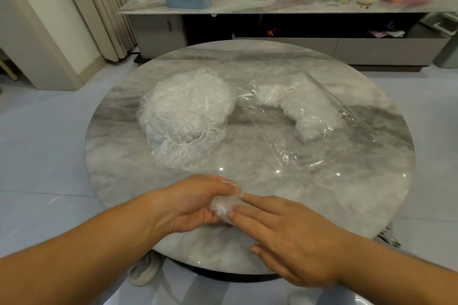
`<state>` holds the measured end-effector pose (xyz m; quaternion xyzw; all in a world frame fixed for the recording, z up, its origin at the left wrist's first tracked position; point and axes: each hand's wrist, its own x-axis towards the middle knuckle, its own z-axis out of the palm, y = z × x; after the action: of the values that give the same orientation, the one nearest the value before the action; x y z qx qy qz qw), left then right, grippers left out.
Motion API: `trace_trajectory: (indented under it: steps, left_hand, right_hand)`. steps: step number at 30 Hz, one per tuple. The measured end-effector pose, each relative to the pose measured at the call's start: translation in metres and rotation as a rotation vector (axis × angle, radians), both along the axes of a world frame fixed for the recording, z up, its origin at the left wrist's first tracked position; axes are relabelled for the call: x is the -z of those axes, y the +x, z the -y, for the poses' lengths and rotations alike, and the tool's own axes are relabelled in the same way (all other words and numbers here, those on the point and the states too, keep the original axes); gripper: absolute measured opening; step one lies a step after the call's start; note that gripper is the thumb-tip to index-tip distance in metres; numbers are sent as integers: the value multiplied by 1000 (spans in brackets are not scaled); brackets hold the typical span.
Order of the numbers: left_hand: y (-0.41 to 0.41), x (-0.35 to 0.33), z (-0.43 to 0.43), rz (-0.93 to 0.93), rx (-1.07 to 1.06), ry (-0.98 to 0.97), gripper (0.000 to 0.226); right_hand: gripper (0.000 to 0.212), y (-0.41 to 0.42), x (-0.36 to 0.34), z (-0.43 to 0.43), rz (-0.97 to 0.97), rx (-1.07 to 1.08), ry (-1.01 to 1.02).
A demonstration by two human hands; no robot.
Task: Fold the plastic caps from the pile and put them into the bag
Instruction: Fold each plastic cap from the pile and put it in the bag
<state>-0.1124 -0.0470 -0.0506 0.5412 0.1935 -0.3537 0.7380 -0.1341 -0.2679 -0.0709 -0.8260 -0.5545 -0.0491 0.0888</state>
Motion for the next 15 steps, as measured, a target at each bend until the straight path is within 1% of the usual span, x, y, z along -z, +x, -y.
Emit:
trace_trajectory:
  steps: [2, 3, 5, 6, 7, 10, 11, 12, 13, 14, 15]
  left_hand:
    - [4, 2, 2, 46, -88, 37, 19]
    - [7, 1, 3, 67, -130, 56, 23]
    - [12, -4, 6, 114, -180, 89, 28]
    - [14, -7, 8, 142, -190, 96, 29]
    - [16, -11, 11, 172, -189, 99, 30]
    - [21, -24, 25, 282, -156, 91, 34]
    - [24, -30, 31, 317, -137, 85, 36]
    - [26, -35, 38, 350, -118, 82, 38]
    - [28, -40, 46, 380, -105, 78, 40]
    - [31, -45, 54, 407, -94, 77, 41]
    - [33, -48, 61, 428, -88, 80, 42]
  right_hand:
    - [55, 0, 0, 2, 0, 30, 42]
    - [55, -1, -1, 5, -21, 70, 94]
    - [53, -3, -5, 11, -158, 205, 257]
    - [50, -4, -9, 12, -273, 292, 349]
    - [47, -4, -14, 12, -427, 384, 443]
    - [32, 5, -29, 10, -1084, 612, 774]
    - [30, 11, -34, 11, -1239, 628, 842]
    - [28, 15, -39, 14, -1331, 625, 882]
    - [26, 18, -44, 17, -1371, 621, 914]
    - [25, 21, -49, 21, -1378, 629, 958]
    - [28, 24, -52, 25, -1367, 641, 1003]
